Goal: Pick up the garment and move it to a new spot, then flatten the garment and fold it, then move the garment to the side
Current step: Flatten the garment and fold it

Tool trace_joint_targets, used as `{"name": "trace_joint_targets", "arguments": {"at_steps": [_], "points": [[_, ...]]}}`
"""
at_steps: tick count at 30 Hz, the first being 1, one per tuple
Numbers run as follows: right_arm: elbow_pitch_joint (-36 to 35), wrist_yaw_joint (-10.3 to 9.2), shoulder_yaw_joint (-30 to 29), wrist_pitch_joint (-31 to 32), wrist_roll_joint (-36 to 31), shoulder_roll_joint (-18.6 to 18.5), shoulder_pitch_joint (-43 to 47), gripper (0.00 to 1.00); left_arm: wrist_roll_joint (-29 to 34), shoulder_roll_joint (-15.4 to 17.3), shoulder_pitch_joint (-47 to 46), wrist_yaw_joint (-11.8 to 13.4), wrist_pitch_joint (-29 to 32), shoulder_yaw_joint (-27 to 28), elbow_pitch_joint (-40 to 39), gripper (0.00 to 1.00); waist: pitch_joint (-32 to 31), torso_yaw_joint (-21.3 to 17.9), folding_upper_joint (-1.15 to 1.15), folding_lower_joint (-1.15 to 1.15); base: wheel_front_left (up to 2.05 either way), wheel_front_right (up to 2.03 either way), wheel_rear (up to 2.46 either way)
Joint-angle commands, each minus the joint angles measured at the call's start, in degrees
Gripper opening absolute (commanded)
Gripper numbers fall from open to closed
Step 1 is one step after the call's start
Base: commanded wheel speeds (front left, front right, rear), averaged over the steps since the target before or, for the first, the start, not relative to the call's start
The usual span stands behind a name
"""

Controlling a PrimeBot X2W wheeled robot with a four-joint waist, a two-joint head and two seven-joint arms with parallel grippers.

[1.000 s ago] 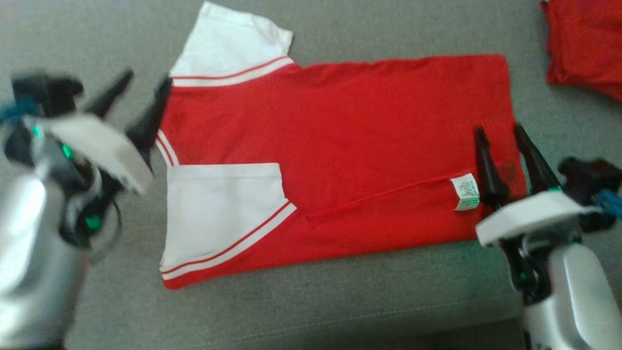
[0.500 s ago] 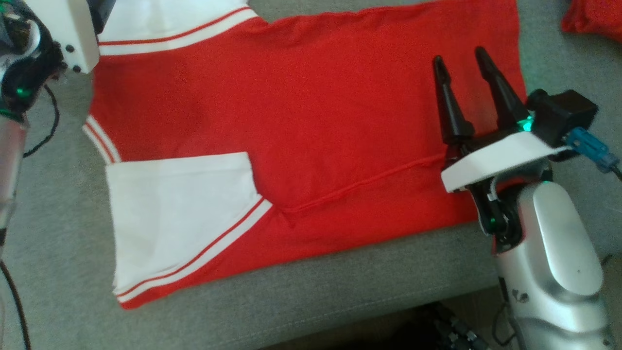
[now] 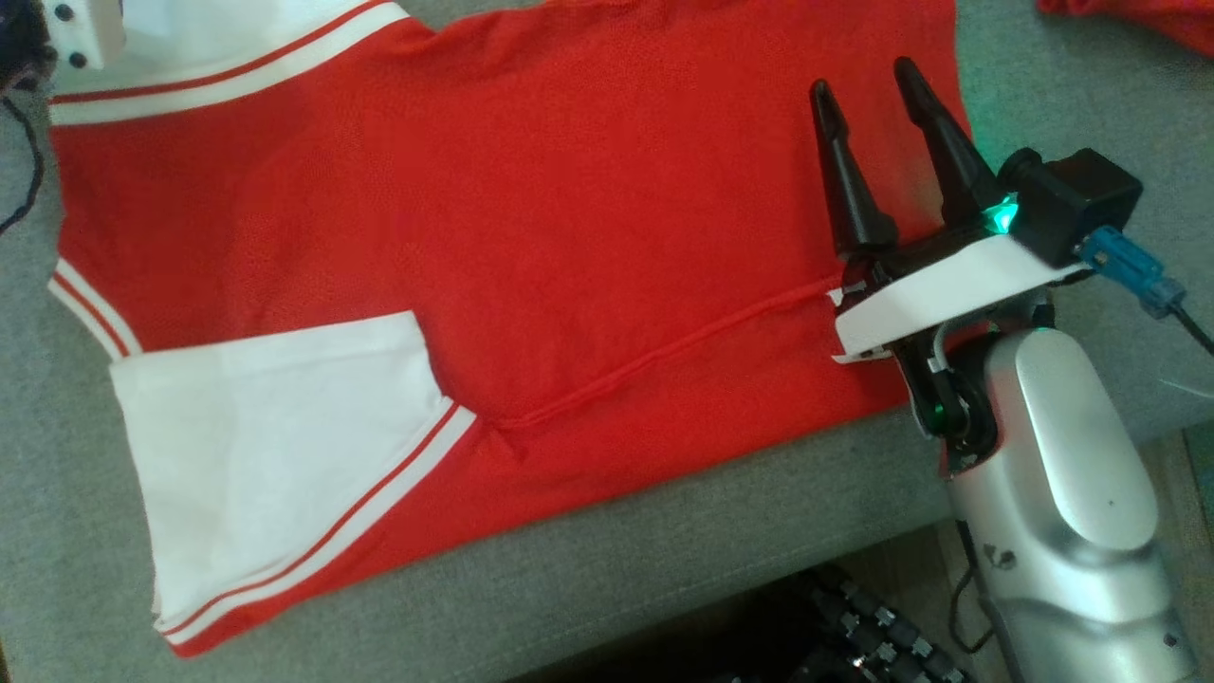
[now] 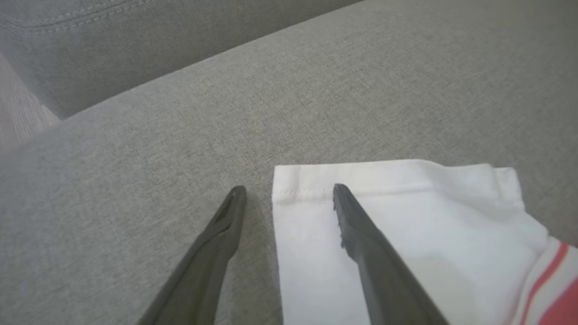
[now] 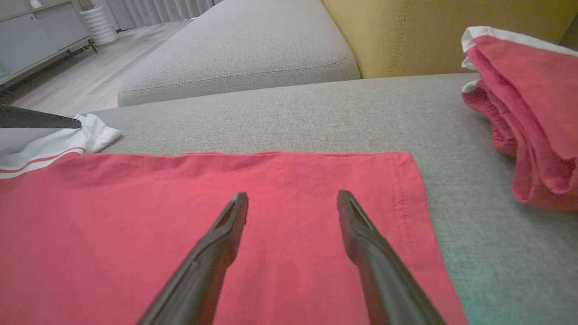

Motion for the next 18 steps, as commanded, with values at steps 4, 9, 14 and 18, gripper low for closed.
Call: {"name": "trace_joint_targets", "arguments": {"at_steps": [4, 9, 14, 18], "points": [[-1.65, 0.37, 1.13, -0.66, 0.47, -0.2, -0.8, 1.0, 0.58, 3.92, -3.08, -0.3, 0.49, 0.73, -0.98, 1.0, 0.23, -0.76, 0.0, 0.0, 0.0, 0.0, 0.0], [-1.81, 0.37, 1.37, -0.64, 0.25, -0.2, -1.22, 1.0, -0.06, 3.61, -2.97, -0.32, 1.01, -0.53, -0.32, 0.48, 0.42, -0.91, 0.0, 0.0, 0.0, 0.0, 0.0], [-1.24, 0.37, 0.33, 0.6, -1.71, -0.23, -2.56, 1.0, -1.41, 3.07, -2.61, -0.34, 0.23, -2.38, -1.34, 0.0, -0.02, -0.11, 0.0, 0.0, 0.0, 0.0, 0.0], [0.15, 0.37, -0.64, 3.27, -4.18, -2.44, -5.79, 1.0, -2.54, 2.77, -2.27, -0.35, -3.32, -3.41, -2.83, 0.0, -1.14, 1.3, 0.0, 0.0, 0.0, 0.0, 0.0]]}}
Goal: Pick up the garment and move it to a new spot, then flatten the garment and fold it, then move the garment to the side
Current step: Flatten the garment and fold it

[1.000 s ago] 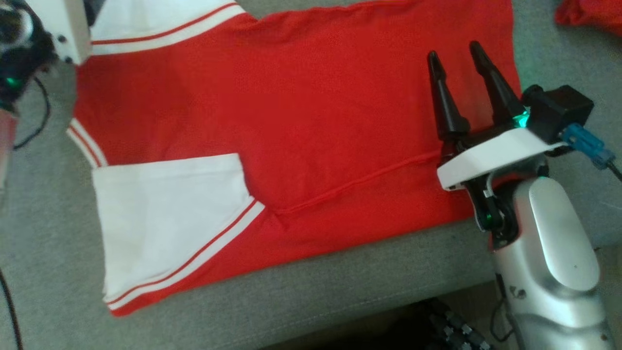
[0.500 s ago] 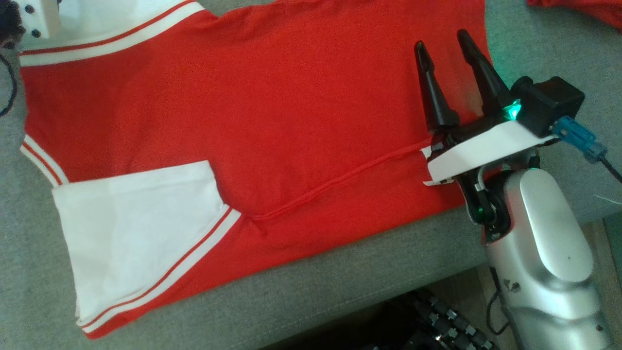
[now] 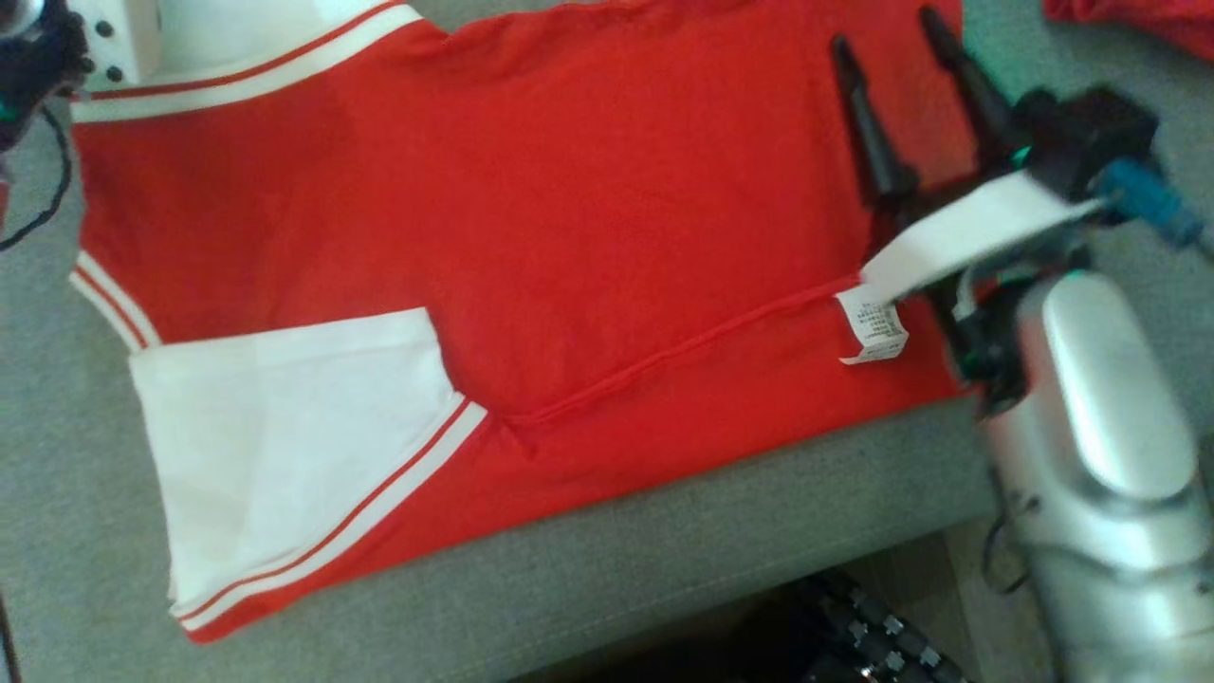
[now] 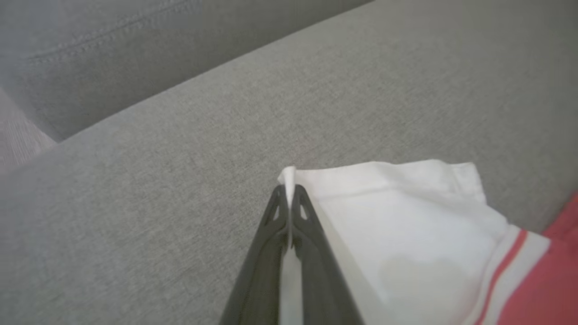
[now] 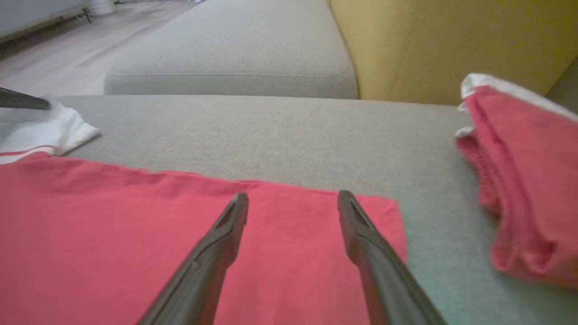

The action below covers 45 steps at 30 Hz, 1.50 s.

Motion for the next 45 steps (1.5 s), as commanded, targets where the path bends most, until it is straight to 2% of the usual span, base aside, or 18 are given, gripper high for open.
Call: {"name": "trace_joint_targets", "arguments": {"at_steps": [1, 8, 15, 18, 25, 28, 29, 31, 34, 39, 41, 45], "points": [[-1.33, 0.37, 0.03, 1.13, -0.79, -1.71, -1.99, 1.0, -0.45, 1.96, -1.43, 0.02, -1.31, 1.69, -2.66, 0.0, -0.86, 1.0, 0.0, 0.0, 0.0, 0.0, 0.0], [4.93, 0.37, 0.25, 10.9, -2.11, -11.35, -8.5, 1.0, -1.89, 1.04, 1.39, 0.25, -9.49, 2.27, -6.83, 0.0, -3.15, 5.82, 0.0, 0.0, 0.0, 0.0, 0.0], [9.85, 0.37, 3.32, 19.86, 1.71, -18.58, -10.73, 1.0, -2.41, -0.59, 5.78, 0.77, -14.7, 2.13, -11.46, 0.0, -4.39, 9.89, 0.0, 0.0, 0.0, 0.0, 0.0], [10.31, 0.37, 4.29, 22.97, 3.47, -20.93, -10.68, 1.0, -2.32, -0.95, 7.39, 0.89, -15.85, 1.61, -13.35, 0.0, -4.73, 10.88, 0.0, 0.0, 0.0, 0.0, 0.0], [11.3, 0.37, 4.72, 27.83, 6.72, -23.33, -10.33, 1.0, -2.39, -1.51, 9.3, 1.19, -16.95, 0.86, -16.12, 0.0, -4.88, 11.97, 0.0, 0.0, 0.0, 0.0, 0.0], [11.73, 0.37, 4.93, 29.56, 8.27, -23.32, -10.52, 0.9, -2.5, -1.48, 9.61, 1.26, -17.07, 0.72, -16.88, 0.0, -4.77, 12.23, 0.0, 0.0, 0.0, 0.0, 0.0], [11.9, 0.37, 5.12, 30.14, 8.65, -23.31, -10.59, 0.82, -2.53, -1.47, 9.68, 1.26, -17.12, 0.68, -17.03, 0.0, -4.76, 12.31, 0.0, 0.0, 0.0, 0.0, 0.0], [12.41, 0.37, 5.46, 31.21, 9.5, -23.24, -10.77, 0.73, -2.56, -1.47, 9.77, 1.27, -17.25, 0.57, -17.2, 0.0, -4.77, 12.47, 0.0, 0.0, 0.0, 0.0, 0.0], [13.35, 0.37, 6.09, 32.75, 11.08, -23.23, -11.15, 0.47, -2.63, -1.59, 9.97, 1.31, -17.42, 0.37, -17.27, 0.0, -4.99, 12.62, 0.0, 0.0, 0.0, 0.0, 0.0], [14.97, 0.37, 6.11, 31.84, 11.47, -23.37, -12.04, 0.25, -2.81, -1.72, 10.27, 1.33, -18.31, 0.34, -17.17, 0.0, -5.66, 12.79, 0.0, 0.0, 0.0, 0.0, 0.0], [15.45, 0.37, 5.59, 29.9, 10.95, -23.12, -12.4, 0.0, -2.87, -1.69, 10.51, 1.43, -18.98, 0.52, -17.18, 0.0, -5.98, 12.79, 0.0, 0.0, 0.0, 0.0, 0.0], [16.57, 0.37, 4.09, 24.83, 9.46, -22.33, -12.73, 0.0, -3.06, -1.33, 11.59, 1.81, -21.01, 1.29, -17.74, 0.0, -6.93, 12.65, 0.0, 0.0, 0.0, 0.0, 0.0]]}}
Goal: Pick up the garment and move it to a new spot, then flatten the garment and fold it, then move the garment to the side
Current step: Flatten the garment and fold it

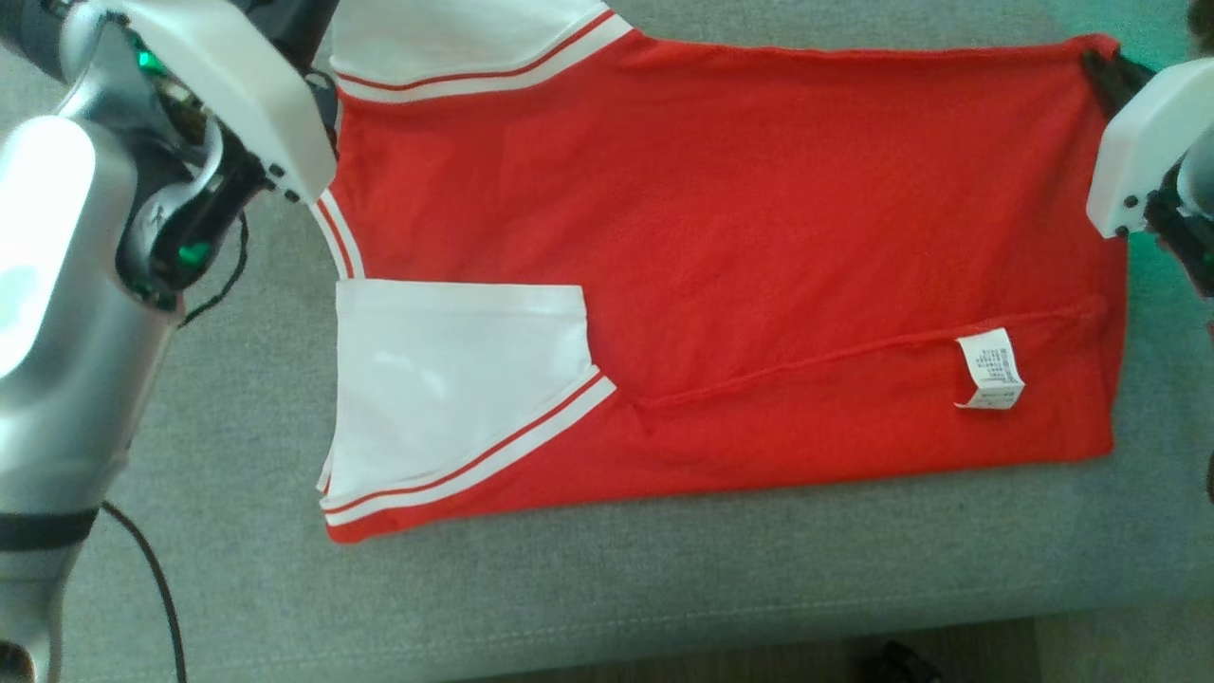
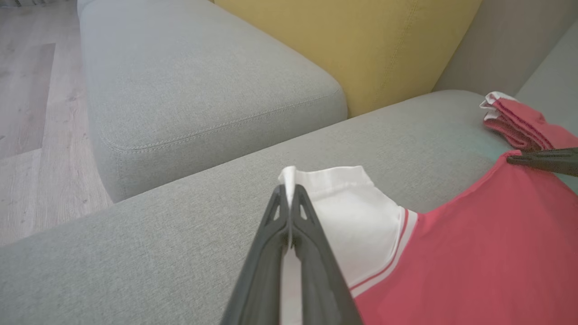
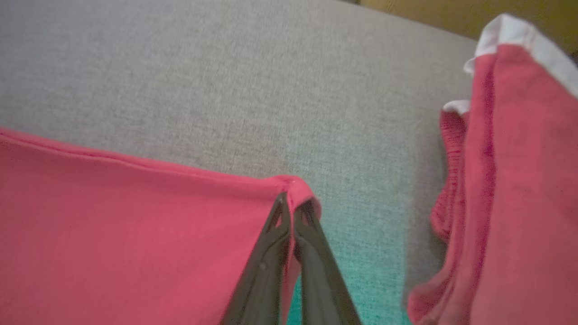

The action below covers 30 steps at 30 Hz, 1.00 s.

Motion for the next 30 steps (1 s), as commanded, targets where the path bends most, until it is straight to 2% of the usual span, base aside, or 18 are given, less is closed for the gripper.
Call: {"name": "trace_joint_targets", "arguments": {"at_steps": [1, 9, 17, 18, 22, 26, 30], "points": [[-1.01, 0.37, -1.29, -3.04, -0.69, -0.16, 0.05, 0.0, -0.83, 2.55, 0.15, 0.7, -1.63, 3.36, -2.9, 0.0, -0.77, -0.14, 0.0, 0.0, 0.0, 0.0, 0.0], [-1.82, 0.37, -2.77, -11.61, -0.83, 0.57, 4.31, 0.0, -1.8, 4.91, 9.26, 3.95, -7.1, 6.34, -11.75, 0.0, -4.33, -0.13, 0.0, 0.0, 0.0, 0.0, 0.0], [-9.92, 0.37, -6.1, -16.52, -0.11, 0.99, 17.45, 0.0, -2.09, 7.34, 28.74, 11.13, -11.34, 7.52, -28.03, 0.0, -9.13, 0.55, 0.0, 0.0, 0.0, 0.0, 0.0], [-9.92, 0.37, -6.1, -16.52, -0.11, 0.99, 17.45, 0.0, -2.09, 7.34, 28.74, 11.13, -11.34, 7.52, -28.03, 0.0, -9.13, 0.55, 0.0, 0.0, 0.0, 0.0, 0.0], [-15.59, 0.37, -9.74, -16.63, -1.11, 2.25, 24.83, 0.0, -2.26, 7.14, 38.38, 14.53, -13.21, 6.75, -33.24, 0.0, -10.64, 1.02, 0.0, 0.0, 0.0, 0.0, 0.0], [-20.54, 0.37, -13.03, -15.7, -2.26, 4.17, 30.93, 0.0, -4.03, 5.34, 45.0, 15.19, -14.7, 4.51, -34.11, 0.0, -11.29, 1.41, 0.0, 0.0, 0.0, 0.0, 0.0], [-23.5, 0.37, -15.08, -14.54, -3.15, 6.25, 35.03, 0.0, -5.74, 3.08, 47.76, 14.7, -16.79, 3.34, -31.08, 0.0, -11.52, 1.66, 0.0, 0.0, 0.0, 0.0, 0.0]]}}
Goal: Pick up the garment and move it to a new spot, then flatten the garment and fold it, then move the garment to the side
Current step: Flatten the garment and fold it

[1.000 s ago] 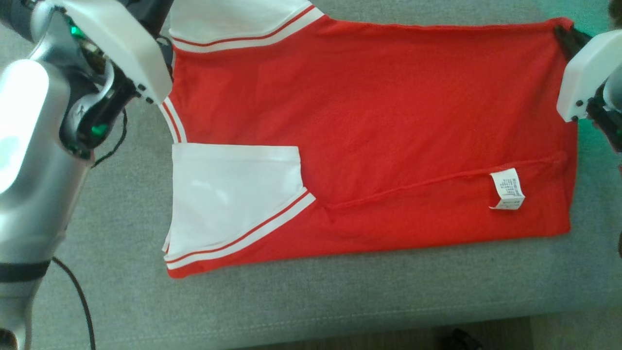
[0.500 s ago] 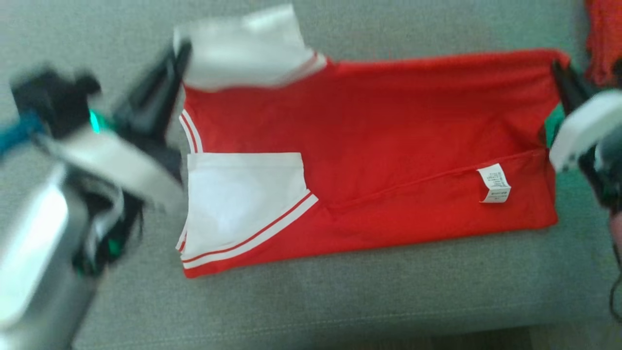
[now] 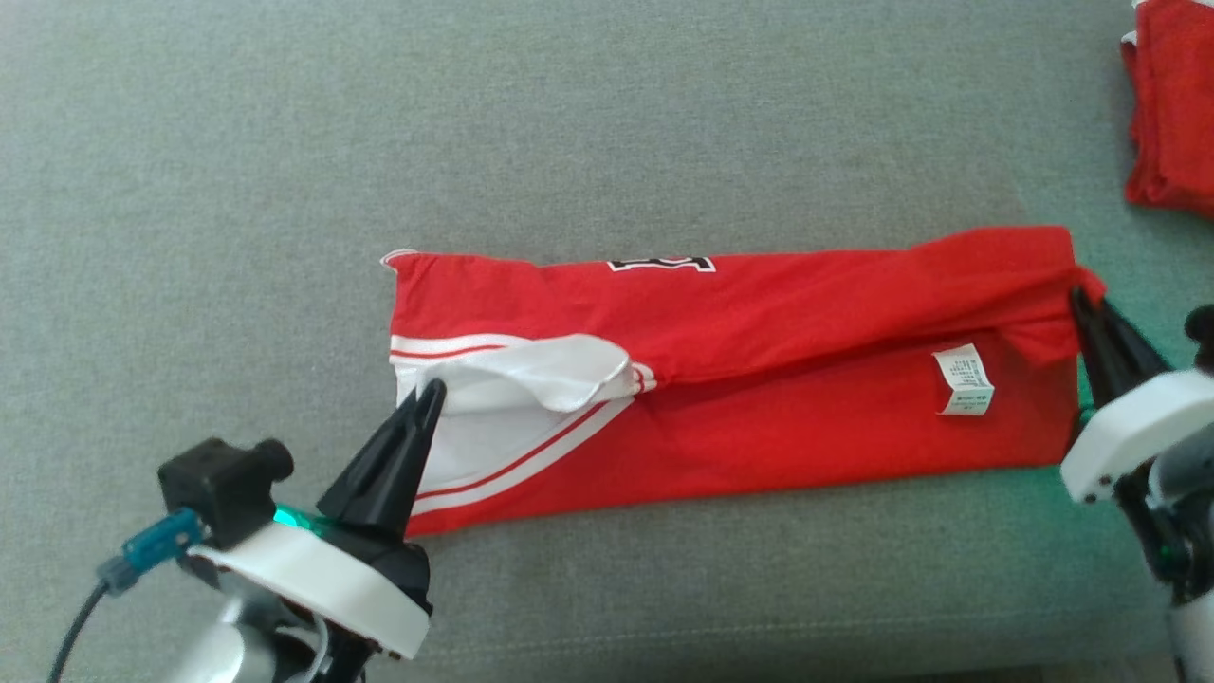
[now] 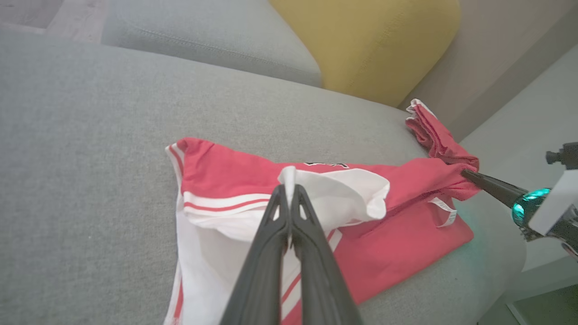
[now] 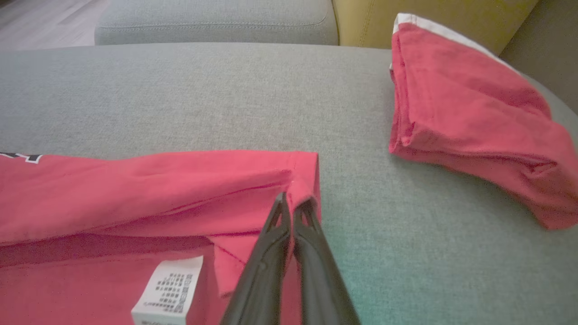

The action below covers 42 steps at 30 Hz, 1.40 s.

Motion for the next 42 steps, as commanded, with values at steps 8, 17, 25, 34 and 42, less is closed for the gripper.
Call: {"name": "trace_joint_targets", "arguments": {"at_steps": [8, 17, 25, 34, 42], "points": [[-5.07, 0.37, -2.54, 0.4, -2.41, 2.94, 3.82, 1.0, -1.07, -2.88, -1.31, -2.32, -4.79, 0.54, 8.52, 1.0, -0.46, -0.39, 0.0, 0.0, 0.0, 0.0, 0.0], [-8.67, 0.37, -7.05, -1.16, -3.26, 6.24, 7.89, 1.0, -1.05, -4.53, 0.83, -1.2, -9.06, 2.58, 10.1, 1.0, -1.3, -0.38, 0.0, 0.0, 0.0, 0.0, 0.0], [-9.64, 0.37, -5.8, 1.69, -4.54, 6.27, 5.92, 1.0, 1.37, -5.6, -0.49, -0.47, -10.46, 3.8, 10.9, 1.0, -1.96, -0.68, 0.0, 0.0, 0.0, 0.0, 0.0], [-2.27, 0.37, -1.72, 7.44, -3.31, 3.84, -2.07, 1.0, 2.74, -7.31, -1.8, -0.94, -10.85, 3.01, 12.64, 1.0, -2.16, -1.08, 0.0, 0.0, 0.0, 0.0, 0.0], [7.16, 0.37, 1.31, 13.62, -3.81, 0.45, -8.47, 1.0, 3.29, -8.07, -2.26, -1.37, -11.0, 2.62, 13.73, 1.0, -2.16, -0.53, 0.0, 0.0, 0.0, 0.0, 0.0]]}}
